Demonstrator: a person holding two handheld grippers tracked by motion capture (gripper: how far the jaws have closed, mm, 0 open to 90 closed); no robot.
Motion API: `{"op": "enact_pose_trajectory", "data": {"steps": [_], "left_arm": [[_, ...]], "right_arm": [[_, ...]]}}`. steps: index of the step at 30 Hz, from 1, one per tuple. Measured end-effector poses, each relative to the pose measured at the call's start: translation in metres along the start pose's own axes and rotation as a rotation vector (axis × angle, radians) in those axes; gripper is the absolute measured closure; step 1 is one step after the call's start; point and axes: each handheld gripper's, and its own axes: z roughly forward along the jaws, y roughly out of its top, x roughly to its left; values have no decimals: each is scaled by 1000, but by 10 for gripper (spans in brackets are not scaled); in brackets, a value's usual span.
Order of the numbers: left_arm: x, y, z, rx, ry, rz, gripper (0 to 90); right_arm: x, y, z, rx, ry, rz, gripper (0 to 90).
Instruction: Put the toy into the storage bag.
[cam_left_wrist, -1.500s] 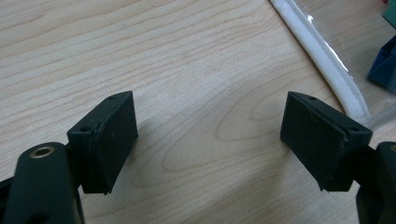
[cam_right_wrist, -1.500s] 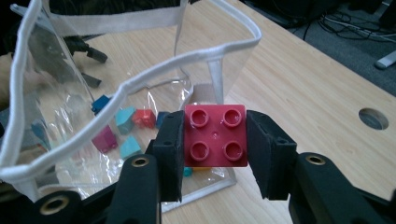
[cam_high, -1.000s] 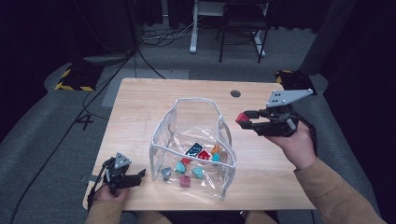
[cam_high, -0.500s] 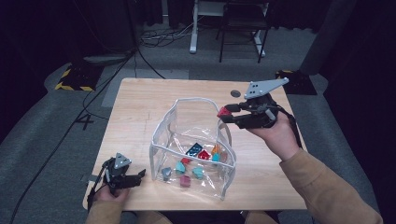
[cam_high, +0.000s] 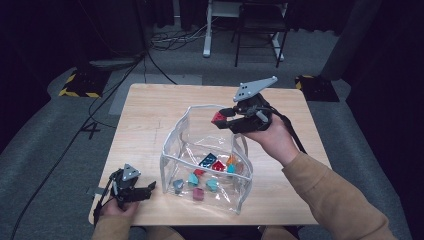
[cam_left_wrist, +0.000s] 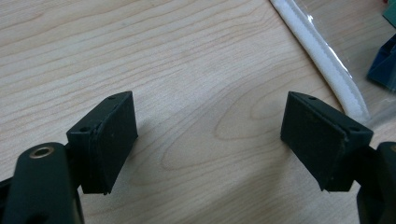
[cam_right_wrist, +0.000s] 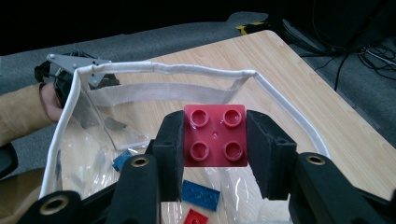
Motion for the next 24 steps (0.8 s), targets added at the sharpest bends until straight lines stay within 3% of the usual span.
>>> {"op": "enact_pose_trajectory", "data": {"steps": [8, 12, 24], "left_arm": [[0, 0, 0, 0, 0, 0, 189], [0, 0, 0, 0, 0, 0, 189], [0, 0, 0, 0, -1, -1, 189]], "right_arm": [[-5, 5, 18, 33, 17, 17, 589], [-6, 6, 37, 88, 22, 21, 589], [-13, 0, 74, 217, 28, 46, 587]]}}
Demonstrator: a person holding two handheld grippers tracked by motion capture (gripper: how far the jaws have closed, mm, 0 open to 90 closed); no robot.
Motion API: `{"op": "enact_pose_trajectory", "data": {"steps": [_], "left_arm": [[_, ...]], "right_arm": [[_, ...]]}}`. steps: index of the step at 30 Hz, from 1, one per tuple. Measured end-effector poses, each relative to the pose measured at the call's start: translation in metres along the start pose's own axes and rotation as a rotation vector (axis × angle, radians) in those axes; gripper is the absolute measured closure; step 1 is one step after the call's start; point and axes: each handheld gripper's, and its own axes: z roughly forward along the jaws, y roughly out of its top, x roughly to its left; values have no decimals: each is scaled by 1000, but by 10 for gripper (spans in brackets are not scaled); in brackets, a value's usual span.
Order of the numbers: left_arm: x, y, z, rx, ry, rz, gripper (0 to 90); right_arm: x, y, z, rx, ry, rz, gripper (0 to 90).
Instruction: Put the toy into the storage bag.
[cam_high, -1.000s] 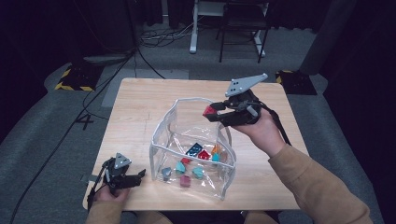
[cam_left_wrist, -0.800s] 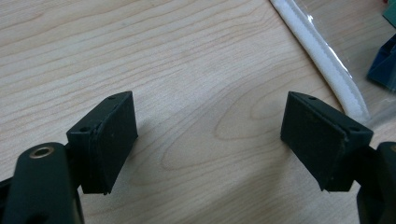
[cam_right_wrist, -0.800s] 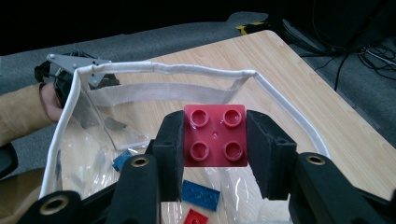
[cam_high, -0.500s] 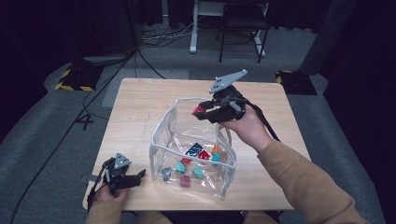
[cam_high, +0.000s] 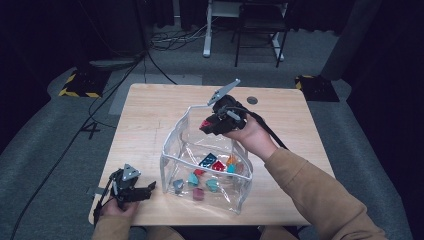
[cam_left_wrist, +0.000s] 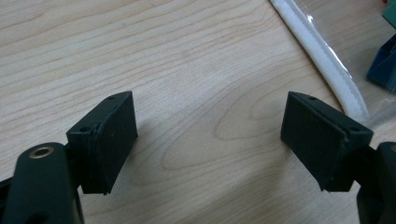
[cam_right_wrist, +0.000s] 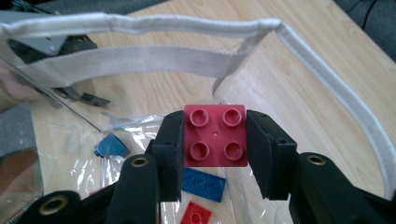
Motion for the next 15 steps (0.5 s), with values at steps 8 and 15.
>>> {"op": "enact_pose_trajectory", "data": {"steps": [8, 15], "left_arm": [[0, 0, 0, 0, 0, 0, 188], [0, 0, 0, 0, 0, 0, 188]], "right_arm": [[-7, -1, 13, 41, -15, 20, 441], [-7, -3, 10, 8, -34, 28, 412]]}}
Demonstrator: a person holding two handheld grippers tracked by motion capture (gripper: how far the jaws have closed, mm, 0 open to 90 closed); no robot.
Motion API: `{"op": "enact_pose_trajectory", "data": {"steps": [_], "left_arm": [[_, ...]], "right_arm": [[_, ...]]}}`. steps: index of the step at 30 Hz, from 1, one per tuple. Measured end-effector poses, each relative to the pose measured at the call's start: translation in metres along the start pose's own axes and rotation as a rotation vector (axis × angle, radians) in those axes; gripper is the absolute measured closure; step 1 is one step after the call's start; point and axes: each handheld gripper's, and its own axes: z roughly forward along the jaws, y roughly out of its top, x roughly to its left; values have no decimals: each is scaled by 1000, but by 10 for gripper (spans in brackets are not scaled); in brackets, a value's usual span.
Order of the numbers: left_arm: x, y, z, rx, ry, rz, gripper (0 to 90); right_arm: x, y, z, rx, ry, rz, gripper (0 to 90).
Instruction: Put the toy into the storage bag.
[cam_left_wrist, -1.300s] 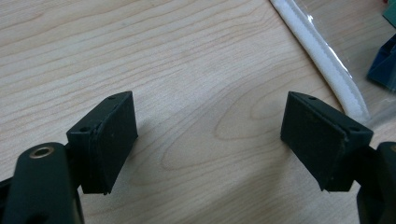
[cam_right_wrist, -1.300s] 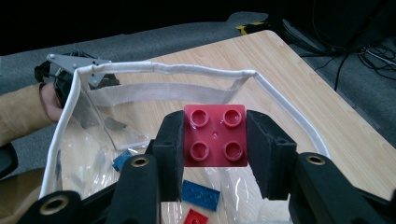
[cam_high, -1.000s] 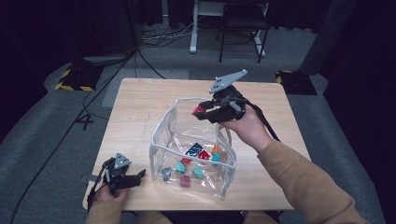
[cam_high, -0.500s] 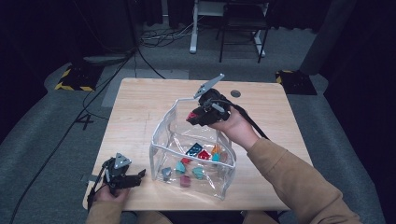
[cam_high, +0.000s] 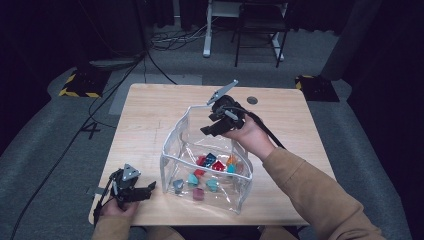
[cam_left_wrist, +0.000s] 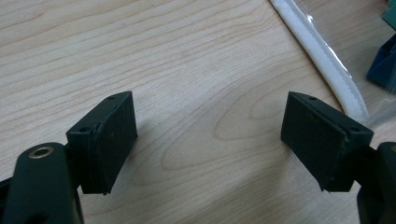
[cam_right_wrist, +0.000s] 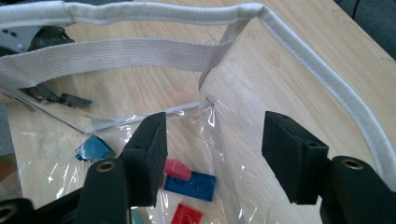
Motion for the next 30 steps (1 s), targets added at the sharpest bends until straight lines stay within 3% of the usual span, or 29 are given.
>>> {"op": "enact_pose_trajectory", "data": {"steps": [10, 19, 30], "left_arm": [[0, 0, 0, 0, 0, -1, 188], [0, 0, 0, 0, 0, 0, 188], [0, 0, 0, 0, 0, 0, 188]], "right_arm": [[-1, -7, -18, -40, -14, -1, 416], [-3, -17, -50, -88, -53, -4, 420], [-24, -53, -90, -135, -121, 58, 417]]}}
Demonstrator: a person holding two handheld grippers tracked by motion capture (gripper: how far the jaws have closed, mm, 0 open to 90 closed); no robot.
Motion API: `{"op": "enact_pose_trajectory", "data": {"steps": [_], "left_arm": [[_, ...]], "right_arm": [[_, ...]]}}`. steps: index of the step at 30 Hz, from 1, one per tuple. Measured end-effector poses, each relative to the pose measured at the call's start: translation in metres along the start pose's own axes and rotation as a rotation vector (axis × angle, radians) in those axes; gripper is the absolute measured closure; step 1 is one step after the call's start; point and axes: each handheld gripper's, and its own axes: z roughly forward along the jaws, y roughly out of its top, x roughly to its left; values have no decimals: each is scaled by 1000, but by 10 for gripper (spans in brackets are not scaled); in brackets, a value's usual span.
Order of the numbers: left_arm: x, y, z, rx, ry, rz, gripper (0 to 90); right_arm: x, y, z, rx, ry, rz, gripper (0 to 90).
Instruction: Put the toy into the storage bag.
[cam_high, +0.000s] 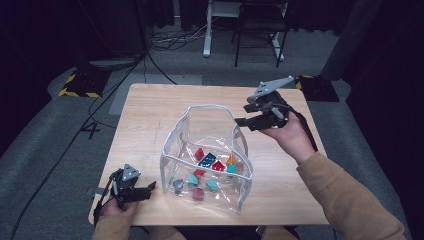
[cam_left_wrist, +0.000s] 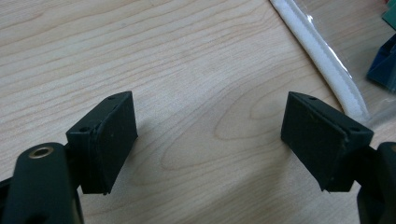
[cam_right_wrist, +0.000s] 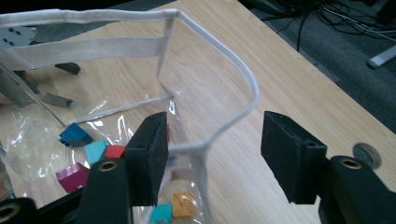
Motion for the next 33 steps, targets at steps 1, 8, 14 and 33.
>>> {"op": "enact_pose_trajectory", "data": {"steps": [1, 8, 14, 33], "left_arm": [[0, 0, 0, 0, 0, 0, 188], [0, 0, 0, 0, 0, 0, 188], [0, 0, 0, 0, -1, 0, 187], [0, 0, 0, 0, 0, 2, 187]], "right_arm": [[-3, -3, -3, 0, -6, 9, 415], [-21, -24, -18, -4, -48, 53, 401], [-33, -44, -26, 3, -79, 87, 394], [-65, -121, -43, 43, -151, 197, 380]]}}
